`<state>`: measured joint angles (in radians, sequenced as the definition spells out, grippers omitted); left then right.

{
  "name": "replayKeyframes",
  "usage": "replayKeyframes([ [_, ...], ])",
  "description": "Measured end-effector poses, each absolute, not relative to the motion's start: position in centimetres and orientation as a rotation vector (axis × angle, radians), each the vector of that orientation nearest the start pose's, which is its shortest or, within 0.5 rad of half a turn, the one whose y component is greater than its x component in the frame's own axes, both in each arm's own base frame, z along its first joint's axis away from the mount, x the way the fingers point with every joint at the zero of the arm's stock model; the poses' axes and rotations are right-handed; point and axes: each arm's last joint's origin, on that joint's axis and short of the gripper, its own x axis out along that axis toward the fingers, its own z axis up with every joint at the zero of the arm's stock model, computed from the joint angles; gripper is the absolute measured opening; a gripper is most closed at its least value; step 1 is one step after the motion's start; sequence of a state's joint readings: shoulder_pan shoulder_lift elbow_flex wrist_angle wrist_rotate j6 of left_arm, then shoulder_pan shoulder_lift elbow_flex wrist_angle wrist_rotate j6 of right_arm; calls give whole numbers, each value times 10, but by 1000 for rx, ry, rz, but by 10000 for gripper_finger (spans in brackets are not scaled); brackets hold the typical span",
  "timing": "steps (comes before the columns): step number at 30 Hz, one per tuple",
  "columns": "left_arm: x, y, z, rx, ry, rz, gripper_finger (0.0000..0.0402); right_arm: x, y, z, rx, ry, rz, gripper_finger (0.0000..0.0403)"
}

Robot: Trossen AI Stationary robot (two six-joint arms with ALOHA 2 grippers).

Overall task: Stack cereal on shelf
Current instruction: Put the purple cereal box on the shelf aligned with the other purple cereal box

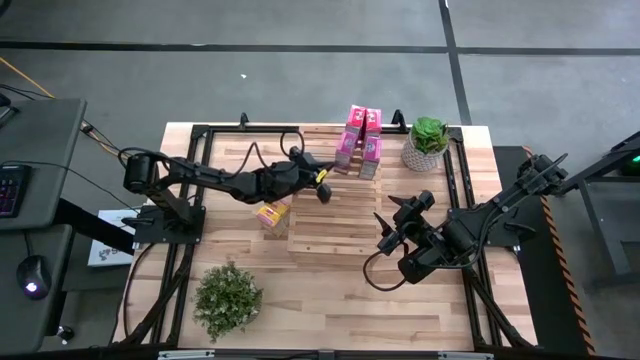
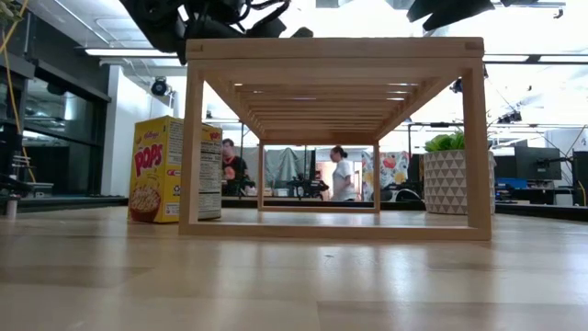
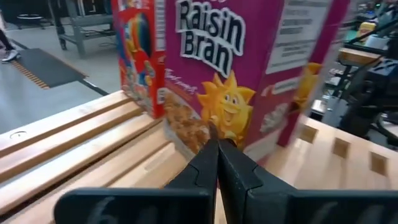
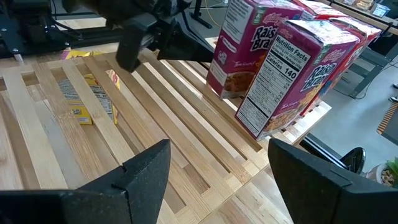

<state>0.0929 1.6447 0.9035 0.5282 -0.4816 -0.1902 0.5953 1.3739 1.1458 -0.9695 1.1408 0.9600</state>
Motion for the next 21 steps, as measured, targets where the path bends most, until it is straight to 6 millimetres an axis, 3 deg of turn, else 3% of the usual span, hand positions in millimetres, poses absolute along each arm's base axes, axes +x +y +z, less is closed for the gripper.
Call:
replayKeyframes([
  [10,351,39,228,-121,141,567,0,222,118,291,-29,455,-755,264],
  [16,347,56,232,-89,130,656,0,222,118,291,-28,454,-755,264],
  [21,350,71,242,-99,132,603,0,222,118,291,-28,454,-755,264],
])
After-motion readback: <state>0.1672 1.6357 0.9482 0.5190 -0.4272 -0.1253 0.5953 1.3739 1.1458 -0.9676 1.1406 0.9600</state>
